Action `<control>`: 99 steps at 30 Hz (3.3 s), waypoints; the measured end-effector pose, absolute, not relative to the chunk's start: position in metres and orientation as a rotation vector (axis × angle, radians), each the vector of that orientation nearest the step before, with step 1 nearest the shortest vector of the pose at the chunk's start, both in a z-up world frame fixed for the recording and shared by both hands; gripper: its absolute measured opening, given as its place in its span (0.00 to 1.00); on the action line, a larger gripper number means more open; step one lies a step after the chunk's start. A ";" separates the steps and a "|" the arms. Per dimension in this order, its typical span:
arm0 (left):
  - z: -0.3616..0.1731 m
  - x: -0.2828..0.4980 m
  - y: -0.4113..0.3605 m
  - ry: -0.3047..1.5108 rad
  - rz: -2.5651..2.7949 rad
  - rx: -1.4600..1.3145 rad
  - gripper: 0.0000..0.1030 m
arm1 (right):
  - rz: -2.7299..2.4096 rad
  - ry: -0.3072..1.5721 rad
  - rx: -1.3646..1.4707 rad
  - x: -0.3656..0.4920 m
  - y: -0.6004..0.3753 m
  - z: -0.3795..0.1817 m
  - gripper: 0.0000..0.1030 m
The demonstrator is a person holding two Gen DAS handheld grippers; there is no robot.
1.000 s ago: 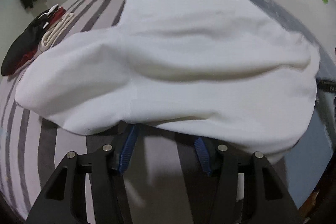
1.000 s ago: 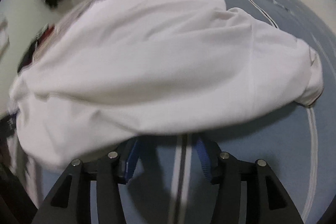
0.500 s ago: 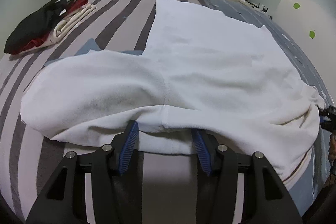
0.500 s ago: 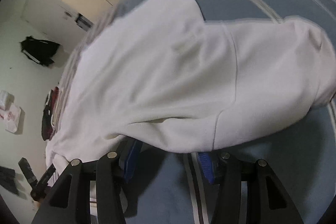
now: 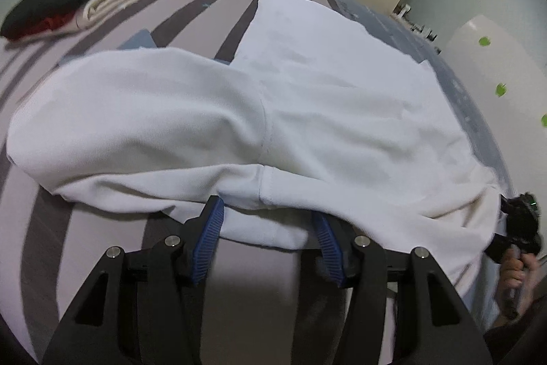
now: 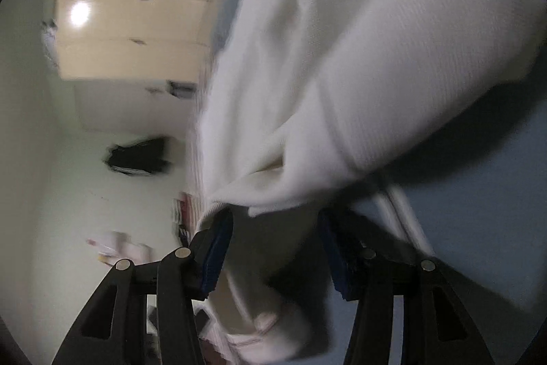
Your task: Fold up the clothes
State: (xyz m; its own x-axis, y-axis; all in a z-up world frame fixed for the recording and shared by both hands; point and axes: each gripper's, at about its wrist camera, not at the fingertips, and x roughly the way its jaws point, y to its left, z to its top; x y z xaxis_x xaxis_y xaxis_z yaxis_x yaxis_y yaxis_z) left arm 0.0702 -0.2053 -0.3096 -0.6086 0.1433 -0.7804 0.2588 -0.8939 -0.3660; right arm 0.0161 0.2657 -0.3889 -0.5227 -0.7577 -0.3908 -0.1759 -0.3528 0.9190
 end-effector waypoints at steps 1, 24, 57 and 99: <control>-0.310 0.072 -0.209 0.754 -2.675 1.356 0.49 | -1.922 -1.499 1.184 0.015 0.267 -0.388 0.47; -0.263 0.124 -0.225 0.775 -2.749 1.363 0.00 | -2.109 -1.218 1.347 0.079 0.313 -0.322 0.05; -0.312 0.094 -0.264 0.835 -2.501 1.452 0.03 | -2.343 -0.889 1.829 0.086 0.408 -0.353 0.44; -0.319 0.044 -0.298 0.242 -2.553 1.551 0.21 | -2.517 -0.200 1.791 0.011 0.365 -0.347 0.44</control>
